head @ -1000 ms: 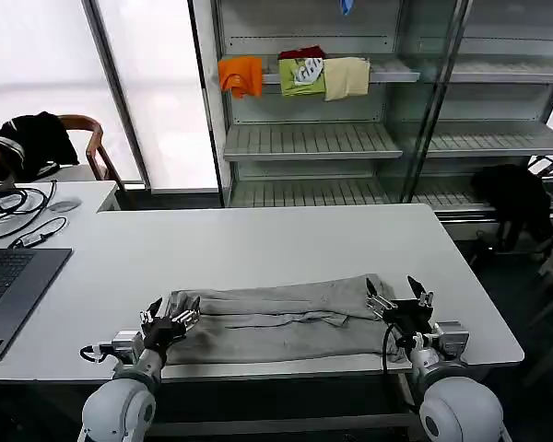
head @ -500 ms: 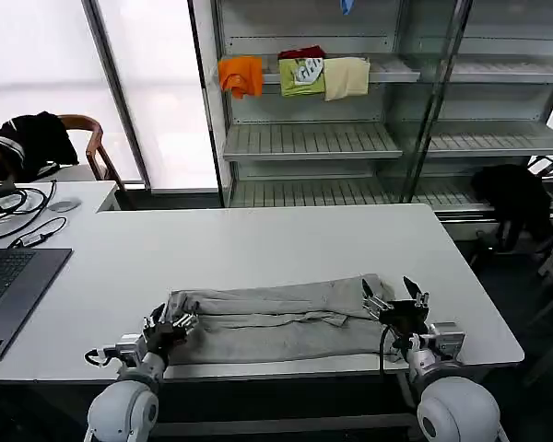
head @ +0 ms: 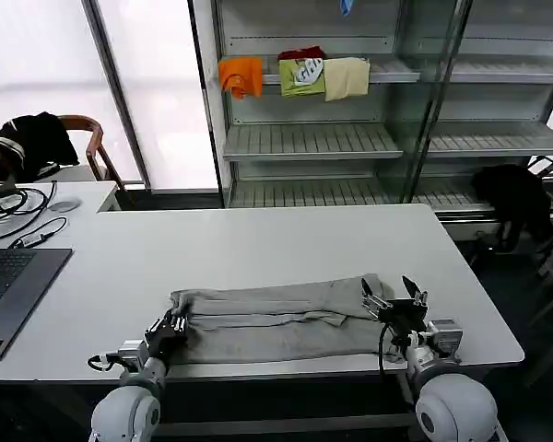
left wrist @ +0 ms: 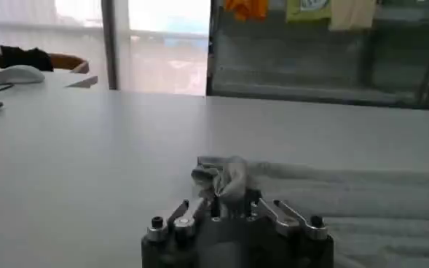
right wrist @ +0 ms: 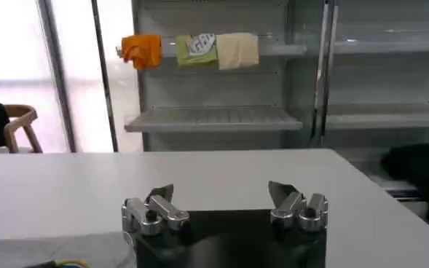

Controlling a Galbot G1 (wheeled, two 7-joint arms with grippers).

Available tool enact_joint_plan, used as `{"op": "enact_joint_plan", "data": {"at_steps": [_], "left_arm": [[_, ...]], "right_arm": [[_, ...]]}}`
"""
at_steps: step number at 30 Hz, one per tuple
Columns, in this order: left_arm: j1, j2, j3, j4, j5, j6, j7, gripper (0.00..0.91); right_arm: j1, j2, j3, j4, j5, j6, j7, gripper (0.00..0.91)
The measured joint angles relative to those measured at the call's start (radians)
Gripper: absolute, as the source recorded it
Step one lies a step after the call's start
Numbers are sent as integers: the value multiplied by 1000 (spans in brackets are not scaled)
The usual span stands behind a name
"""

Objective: Fold and organize the clothes.

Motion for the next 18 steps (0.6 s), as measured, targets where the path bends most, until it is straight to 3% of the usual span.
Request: {"op": "enact_joint_plan", "data": {"at_steps": [11,18], "left_arm": [[6,7,-38,9,18,-53,32,10],[-1,78,-136,2,-1,-90,55,0]], "right_arm": [[2,-5,7,2,3,0,-5,907],[13,2,3,1,6,-3,-2,907]]}}
